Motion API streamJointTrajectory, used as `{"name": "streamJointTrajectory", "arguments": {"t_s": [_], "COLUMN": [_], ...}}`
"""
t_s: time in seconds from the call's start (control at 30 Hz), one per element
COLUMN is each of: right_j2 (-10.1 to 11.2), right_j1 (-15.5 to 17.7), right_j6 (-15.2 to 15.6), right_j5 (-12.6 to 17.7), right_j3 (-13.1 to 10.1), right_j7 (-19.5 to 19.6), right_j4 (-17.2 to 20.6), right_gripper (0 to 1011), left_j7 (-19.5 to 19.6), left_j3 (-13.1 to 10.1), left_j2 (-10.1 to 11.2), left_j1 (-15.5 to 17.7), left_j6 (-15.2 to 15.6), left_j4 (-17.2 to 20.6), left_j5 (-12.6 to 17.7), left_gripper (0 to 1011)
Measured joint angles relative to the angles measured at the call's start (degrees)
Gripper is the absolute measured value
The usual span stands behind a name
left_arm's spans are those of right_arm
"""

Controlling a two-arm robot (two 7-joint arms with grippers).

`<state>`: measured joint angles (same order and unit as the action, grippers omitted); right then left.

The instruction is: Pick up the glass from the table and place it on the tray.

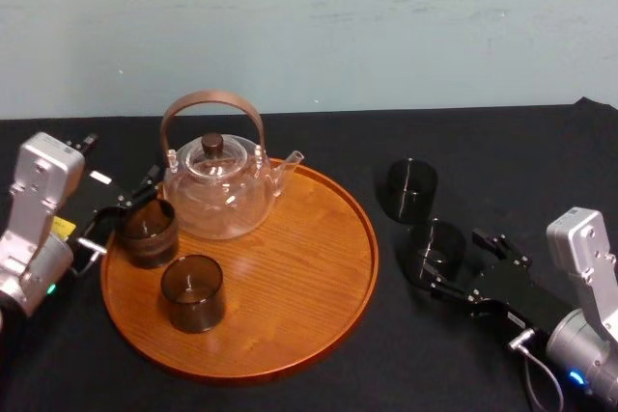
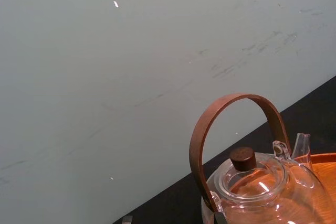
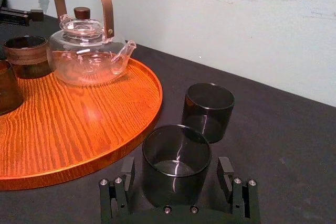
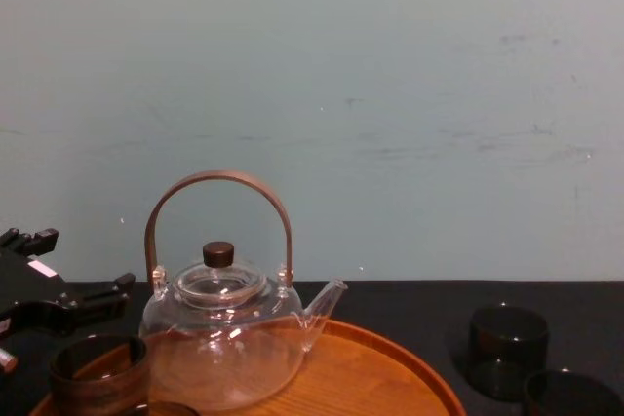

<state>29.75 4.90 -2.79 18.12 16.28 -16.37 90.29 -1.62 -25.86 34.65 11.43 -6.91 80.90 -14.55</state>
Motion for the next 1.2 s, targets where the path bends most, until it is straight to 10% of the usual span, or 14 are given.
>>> {"name": "streamJointTrajectory", "arguments": {"t_s": [1.2], "right_j2": [-5.89], "right_j1": [-6.91], "right_j6": [-0.08], "right_j5": [-2.73], "right_j3": [-0.24], "right_j7": [-6.10], "right_j4": [-9.82], "right_gripper": [1002], "left_j7": [0.00], "left_j3": [0.00], "left_j2": [0.00], "left_j1": [0.00], "left_j6": [0.00], "left_j4": [0.00], "left_j5": [0.00], "left_gripper": [1001]}}
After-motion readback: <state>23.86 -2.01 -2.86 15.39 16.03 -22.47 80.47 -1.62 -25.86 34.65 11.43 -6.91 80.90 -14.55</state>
